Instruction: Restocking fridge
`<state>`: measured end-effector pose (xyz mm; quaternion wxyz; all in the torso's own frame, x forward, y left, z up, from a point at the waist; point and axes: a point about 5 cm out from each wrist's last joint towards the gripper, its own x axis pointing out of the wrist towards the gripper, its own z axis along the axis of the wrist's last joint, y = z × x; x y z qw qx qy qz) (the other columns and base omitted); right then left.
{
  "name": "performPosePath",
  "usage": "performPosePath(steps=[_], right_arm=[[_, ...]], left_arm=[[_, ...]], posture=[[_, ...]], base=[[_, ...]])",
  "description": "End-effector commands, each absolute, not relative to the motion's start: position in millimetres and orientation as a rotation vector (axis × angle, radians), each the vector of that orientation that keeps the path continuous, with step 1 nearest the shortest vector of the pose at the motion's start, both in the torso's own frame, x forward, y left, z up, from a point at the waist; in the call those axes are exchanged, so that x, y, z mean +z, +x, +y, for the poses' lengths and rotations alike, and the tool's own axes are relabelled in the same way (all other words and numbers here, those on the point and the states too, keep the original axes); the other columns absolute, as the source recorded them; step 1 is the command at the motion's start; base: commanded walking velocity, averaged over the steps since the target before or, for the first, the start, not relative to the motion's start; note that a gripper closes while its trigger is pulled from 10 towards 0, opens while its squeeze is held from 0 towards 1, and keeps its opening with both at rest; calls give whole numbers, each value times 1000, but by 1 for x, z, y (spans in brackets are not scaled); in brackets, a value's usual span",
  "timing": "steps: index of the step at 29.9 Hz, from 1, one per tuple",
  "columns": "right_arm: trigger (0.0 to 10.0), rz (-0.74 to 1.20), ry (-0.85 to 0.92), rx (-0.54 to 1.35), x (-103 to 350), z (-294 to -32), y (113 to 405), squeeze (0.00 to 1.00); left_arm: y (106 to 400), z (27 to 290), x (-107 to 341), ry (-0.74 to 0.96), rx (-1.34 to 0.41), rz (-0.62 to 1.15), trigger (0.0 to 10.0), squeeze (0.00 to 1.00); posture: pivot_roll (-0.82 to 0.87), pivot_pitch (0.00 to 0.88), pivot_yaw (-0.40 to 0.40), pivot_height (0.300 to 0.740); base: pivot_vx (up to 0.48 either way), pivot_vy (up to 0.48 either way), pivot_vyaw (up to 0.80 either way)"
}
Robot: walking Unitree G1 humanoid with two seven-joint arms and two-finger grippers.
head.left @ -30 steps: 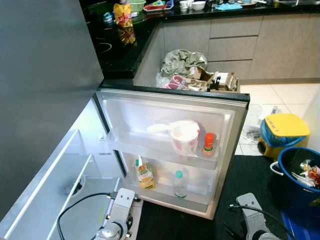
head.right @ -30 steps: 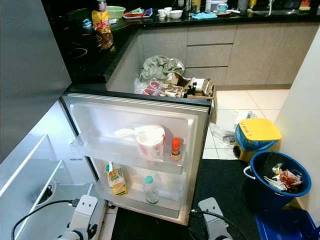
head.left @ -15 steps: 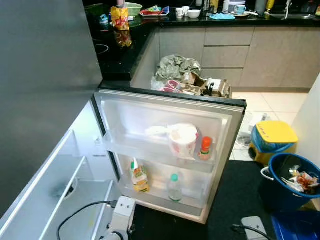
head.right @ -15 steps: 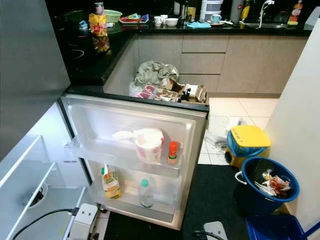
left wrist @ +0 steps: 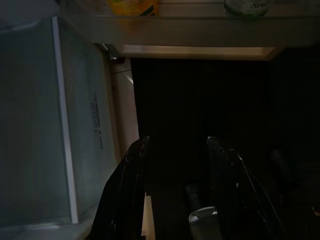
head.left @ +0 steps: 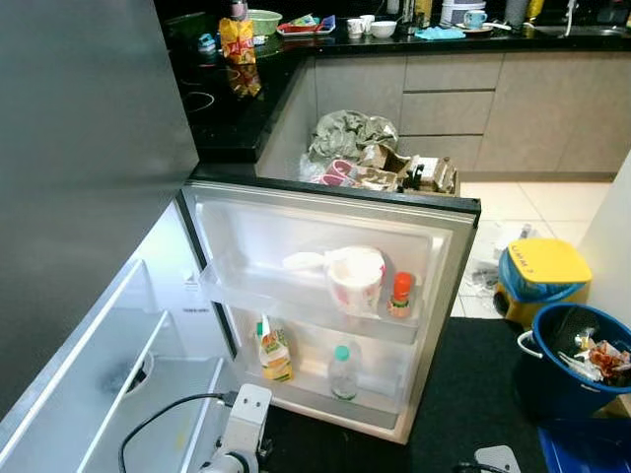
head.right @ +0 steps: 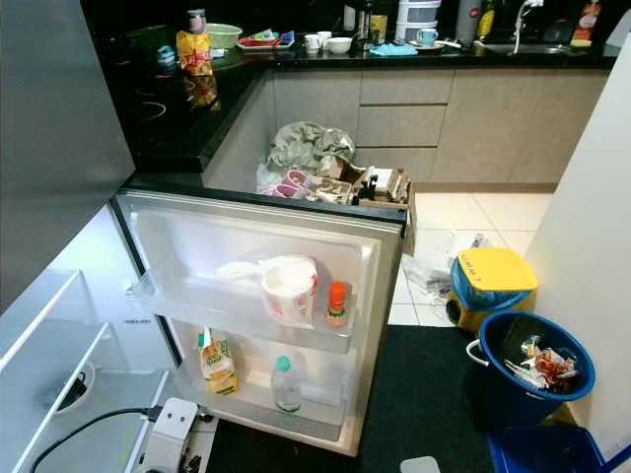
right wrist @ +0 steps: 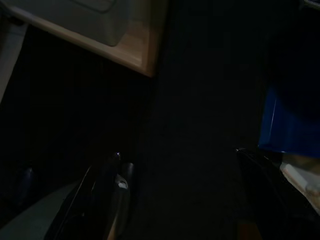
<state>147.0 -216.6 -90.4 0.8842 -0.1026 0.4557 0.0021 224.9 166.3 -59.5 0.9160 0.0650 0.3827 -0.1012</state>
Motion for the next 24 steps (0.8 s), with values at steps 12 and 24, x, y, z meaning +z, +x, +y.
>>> performPosePath(steps=[12,24], right_arm=[[10000,924,-213,12,-89,-217,149,0],[10000,911,-218,55,-88,-214,153,0]], left_arm=[[227,163,-58,99,-202,774,10000,0],[228,162,-58,89,-195,770,10000,0]], posture=[[-86,7,35,726],[-89,9,35,726]], base=[[0,-383,0],[0,-480,0]])
